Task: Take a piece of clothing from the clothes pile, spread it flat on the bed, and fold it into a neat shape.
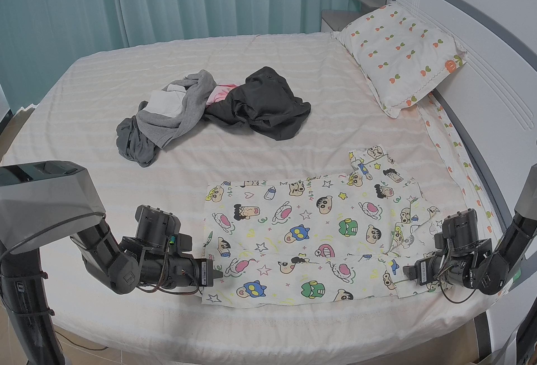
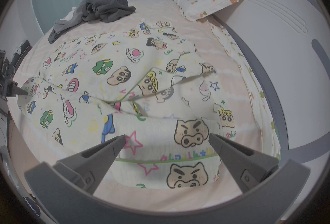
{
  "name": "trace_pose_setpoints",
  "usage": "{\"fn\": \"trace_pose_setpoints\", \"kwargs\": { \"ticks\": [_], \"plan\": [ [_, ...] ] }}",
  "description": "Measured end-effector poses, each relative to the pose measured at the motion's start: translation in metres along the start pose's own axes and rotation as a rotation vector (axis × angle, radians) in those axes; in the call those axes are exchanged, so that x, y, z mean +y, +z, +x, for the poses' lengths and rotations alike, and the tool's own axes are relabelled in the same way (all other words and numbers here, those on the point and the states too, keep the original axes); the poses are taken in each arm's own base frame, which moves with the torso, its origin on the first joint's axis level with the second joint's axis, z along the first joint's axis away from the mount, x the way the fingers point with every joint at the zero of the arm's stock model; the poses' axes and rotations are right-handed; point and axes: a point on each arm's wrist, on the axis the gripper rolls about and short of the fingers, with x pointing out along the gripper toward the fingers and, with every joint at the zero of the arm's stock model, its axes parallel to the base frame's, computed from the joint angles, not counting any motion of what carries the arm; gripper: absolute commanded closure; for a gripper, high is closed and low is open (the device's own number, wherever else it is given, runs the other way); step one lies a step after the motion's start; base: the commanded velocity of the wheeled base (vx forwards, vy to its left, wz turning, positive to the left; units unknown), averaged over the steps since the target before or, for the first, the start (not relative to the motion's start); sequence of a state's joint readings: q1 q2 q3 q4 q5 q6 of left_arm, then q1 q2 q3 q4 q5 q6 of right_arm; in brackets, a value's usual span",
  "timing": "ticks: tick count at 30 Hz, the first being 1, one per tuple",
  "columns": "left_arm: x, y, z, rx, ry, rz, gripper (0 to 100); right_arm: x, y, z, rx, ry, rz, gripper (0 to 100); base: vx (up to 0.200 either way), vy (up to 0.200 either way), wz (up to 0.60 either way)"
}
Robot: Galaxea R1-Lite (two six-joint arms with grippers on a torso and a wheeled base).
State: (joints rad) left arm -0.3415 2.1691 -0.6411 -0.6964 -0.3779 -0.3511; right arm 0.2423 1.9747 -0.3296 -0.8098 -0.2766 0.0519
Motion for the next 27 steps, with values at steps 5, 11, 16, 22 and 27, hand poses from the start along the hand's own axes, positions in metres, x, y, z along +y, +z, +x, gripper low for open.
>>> {"fn": "trace_pose_setpoints", "kwargs": {
  "ticks": [5,11,16,22,27],
  "plan": [
    [0.000,0.000,0.000,0.001,0.000,0.000,100,-0.001,-0.005,0.006,0.035,-0.011,0.012,0,0.000,0.000,0.00],
    [0.000,0.000,0.001,0.002,-0.001,-0.001,100,0.000,-0.008,0.019,0.071,-0.006,0.054,0,0.000,0.000,0.00],
    [0.000,0.000,0.001,0.001,-0.001,-0.002,100,-0.002,-0.003,0.035,0.083,0.017,0.098,0,0.000,0.000,0.00],
    [-0.001,-0.002,0.001,0.009,0.000,-0.004,100,-0.005,-0.004,0.047,0.140,0.022,0.105,0,0.000,0.000,0.00],
    [-0.004,-0.002,-0.004,0.021,0.002,-0.020,100,-0.005,-0.002,0.051,0.149,0.033,0.110,0,0.000,0.000,0.00]
  ]
}}
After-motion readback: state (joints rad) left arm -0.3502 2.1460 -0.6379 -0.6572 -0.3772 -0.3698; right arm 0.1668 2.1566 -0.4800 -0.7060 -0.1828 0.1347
